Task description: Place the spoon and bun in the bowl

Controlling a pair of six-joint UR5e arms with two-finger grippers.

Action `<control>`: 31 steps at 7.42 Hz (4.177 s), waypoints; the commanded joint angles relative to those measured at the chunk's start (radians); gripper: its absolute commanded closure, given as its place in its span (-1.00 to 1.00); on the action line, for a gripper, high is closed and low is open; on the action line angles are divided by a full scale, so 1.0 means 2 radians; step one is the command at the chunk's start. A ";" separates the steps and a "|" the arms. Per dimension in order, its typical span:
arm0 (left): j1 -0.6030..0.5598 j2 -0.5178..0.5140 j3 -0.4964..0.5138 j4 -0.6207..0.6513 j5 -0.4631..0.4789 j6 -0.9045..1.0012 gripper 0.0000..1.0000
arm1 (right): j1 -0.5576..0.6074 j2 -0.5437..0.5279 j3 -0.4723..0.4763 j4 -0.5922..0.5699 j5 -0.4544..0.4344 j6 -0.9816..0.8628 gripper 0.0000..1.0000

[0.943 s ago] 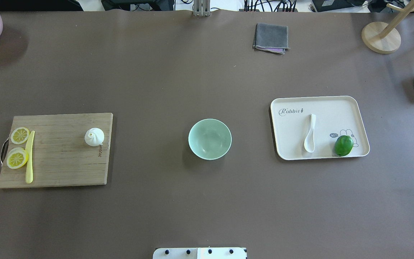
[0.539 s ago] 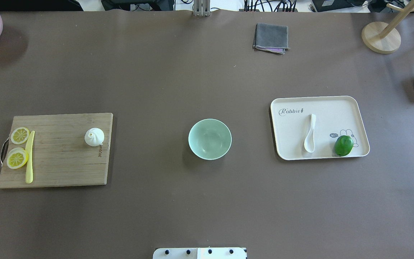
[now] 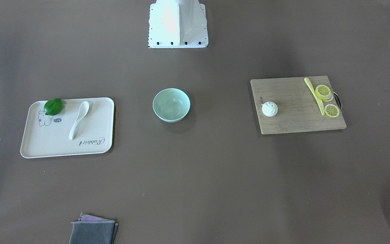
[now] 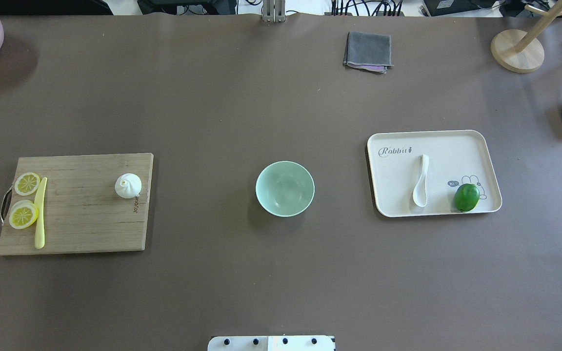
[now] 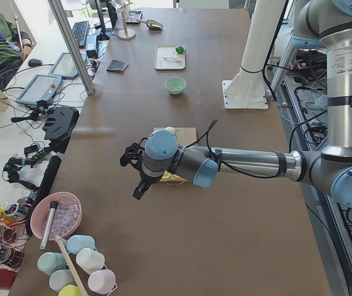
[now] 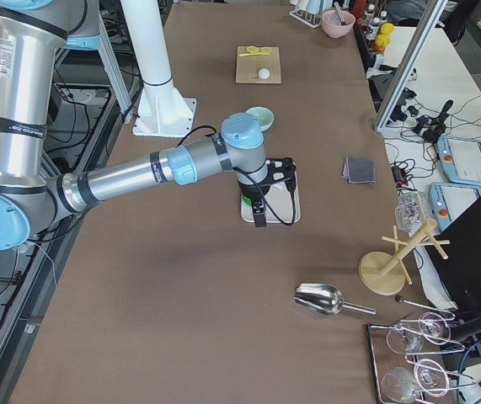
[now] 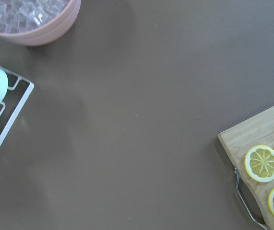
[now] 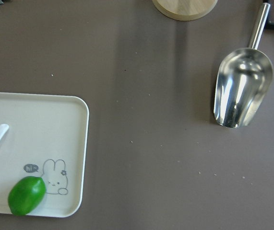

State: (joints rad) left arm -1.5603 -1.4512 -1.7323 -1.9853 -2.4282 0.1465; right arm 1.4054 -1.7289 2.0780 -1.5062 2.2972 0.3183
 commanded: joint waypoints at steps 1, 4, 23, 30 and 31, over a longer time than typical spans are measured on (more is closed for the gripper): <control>0.001 0.000 0.008 -0.033 -0.008 -0.015 -0.97 | -0.094 0.057 -0.004 0.001 -0.046 0.124 -1.00; 0.002 0.000 0.007 -0.033 -0.008 -0.015 -0.97 | -0.256 0.130 -0.049 0.056 -0.157 0.323 -1.00; 0.017 -0.002 0.006 -0.042 -0.009 -0.024 -0.97 | -0.412 0.313 -0.151 0.082 -0.313 0.669 1.00; 0.023 -0.002 0.007 -0.041 -0.009 -0.026 -0.97 | -0.529 0.416 -0.181 -0.024 -0.492 0.815 -0.21; 0.024 -0.002 0.007 -0.041 -0.009 -0.027 -0.97 | -0.528 0.415 -0.181 -0.025 -0.497 0.815 -0.99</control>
State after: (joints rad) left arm -1.5144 -1.4557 -1.7181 -2.0678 -2.4467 0.0932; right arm 0.3517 -0.8977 1.7167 -1.5522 1.3186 1.9469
